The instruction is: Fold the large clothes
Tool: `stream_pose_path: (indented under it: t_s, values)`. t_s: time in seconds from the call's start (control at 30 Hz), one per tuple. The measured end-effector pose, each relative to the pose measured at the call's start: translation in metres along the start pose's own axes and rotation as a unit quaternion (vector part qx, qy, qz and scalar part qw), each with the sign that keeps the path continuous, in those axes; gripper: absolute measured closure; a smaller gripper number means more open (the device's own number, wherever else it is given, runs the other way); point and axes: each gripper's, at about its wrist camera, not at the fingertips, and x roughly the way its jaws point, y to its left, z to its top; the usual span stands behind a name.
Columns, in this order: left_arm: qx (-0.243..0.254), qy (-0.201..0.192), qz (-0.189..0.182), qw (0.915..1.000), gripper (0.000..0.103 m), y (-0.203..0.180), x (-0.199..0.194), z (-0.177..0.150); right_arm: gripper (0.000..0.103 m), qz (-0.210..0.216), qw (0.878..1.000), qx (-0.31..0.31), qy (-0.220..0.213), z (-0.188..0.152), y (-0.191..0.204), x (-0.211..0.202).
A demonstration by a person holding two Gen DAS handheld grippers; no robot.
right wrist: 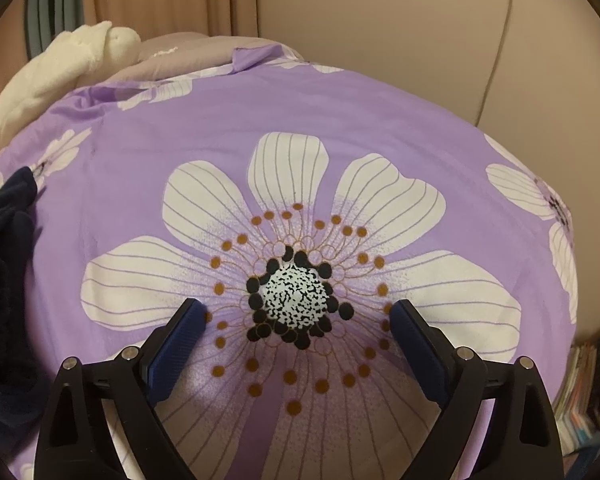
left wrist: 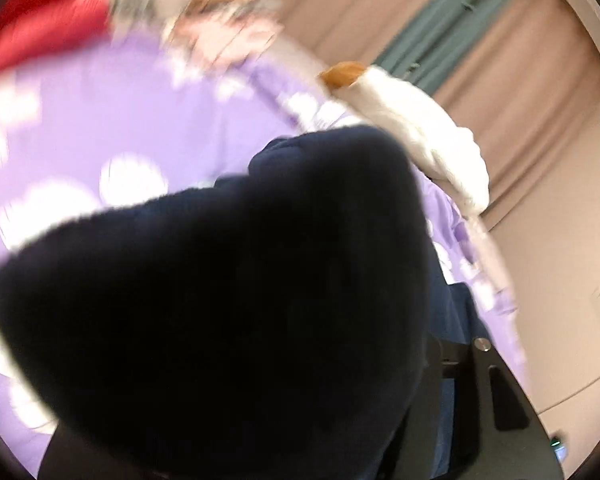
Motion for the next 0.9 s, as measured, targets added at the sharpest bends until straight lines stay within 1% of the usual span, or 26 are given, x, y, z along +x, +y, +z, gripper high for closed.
stream_pose_path:
  t_s: [0.07,0.1,0.13,0.17,0.2,0.23,0.27,0.33,0.43,0.53,0.6,0.7,0.73,0.8,0.83,0.87,0.9]
  values:
    - [0.041,-0.035,0.017,0.9984,0.047,-0.026,-0.012,-0.003,0.010,0.009,1.000,0.006,-0.006,-0.001,-0.003,-0.003]
    - [0.055,-0.047,0.023,0.9971,0.047,-0.038,-0.018,-0.005,0.016,0.013,1.000,0.015,-0.013,-0.002,-0.007,-0.007]
    - [0.070,-0.059,0.024,0.9955,0.047,-0.049,-0.025,-0.008,0.035,0.015,0.999,0.023,-0.021,-0.003,-0.010,-0.011]
    - [0.089,-0.070,0.023,0.9933,0.047,-0.062,-0.031,-0.010,0.055,0.017,0.999,0.031,-0.028,-0.004,-0.015,-0.014]
    - [0.111,-0.079,0.022,0.9904,0.047,-0.075,-0.035,-0.013,0.064,0.020,0.999,0.036,-0.033,-0.003,-0.022,-0.017]
    - [0.131,-0.087,0.021,0.9873,0.047,-0.086,-0.039,-0.017,0.077,0.021,0.998,0.038,-0.033,-0.002,-0.025,-0.018]
    - [0.149,-0.095,0.015,0.9841,0.047,-0.099,-0.042,-0.020,0.083,0.024,0.998,0.042,-0.032,-0.001,-0.029,-0.017]
    - [0.174,-0.101,-0.001,0.9795,0.047,-0.119,-0.048,-0.030,0.086,0.039,0.997,0.061,-0.028,0.001,-0.043,-0.015]
    - [0.189,-0.091,-0.036,0.9770,0.048,-0.148,-0.052,-0.046,0.086,0.054,0.994,0.098,-0.016,0.000,-0.064,-0.015]
    - [0.212,-0.088,-0.054,0.9717,0.048,-0.171,-0.056,-0.059,0.086,0.077,0.988,0.133,-0.008,-0.002,-0.080,-0.016]
    - [0.233,-0.087,-0.075,0.9658,0.048,-0.184,-0.062,-0.072,0.086,0.071,0.987,0.144,-0.005,-0.003,-0.084,-0.016]
    - [0.278,-0.089,-0.100,0.9512,0.048,-0.208,-0.067,-0.092,0.086,0.065,0.988,0.139,-0.009,-0.005,-0.082,-0.019]
    - [0.292,-0.083,-0.102,0.9474,0.048,-0.212,-0.065,-0.099,0.086,0.063,0.989,0.135,-0.009,-0.005,-0.080,-0.018]
    - [0.310,-0.053,-0.100,0.9438,0.048,-0.222,-0.053,-0.110,0.086,0.061,0.990,0.130,-0.007,-0.003,-0.079,-0.017]
    - [0.320,-0.043,-0.090,0.9423,0.048,-0.224,-0.046,-0.115,0.085,0.063,0.989,0.130,-0.007,-0.004,-0.079,-0.017]
    - [0.328,-0.034,-0.073,0.9411,0.045,-0.224,-0.036,-0.119,0.085,0.066,0.989,0.131,-0.005,-0.002,-0.080,-0.015]
    - [0.331,-0.023,-0.054,0.9419,0.043,-0.224,-0.025,-0.122,0.085,0.070,0.989,0.134,-0.001,-0.003,-0.081,-0.014]
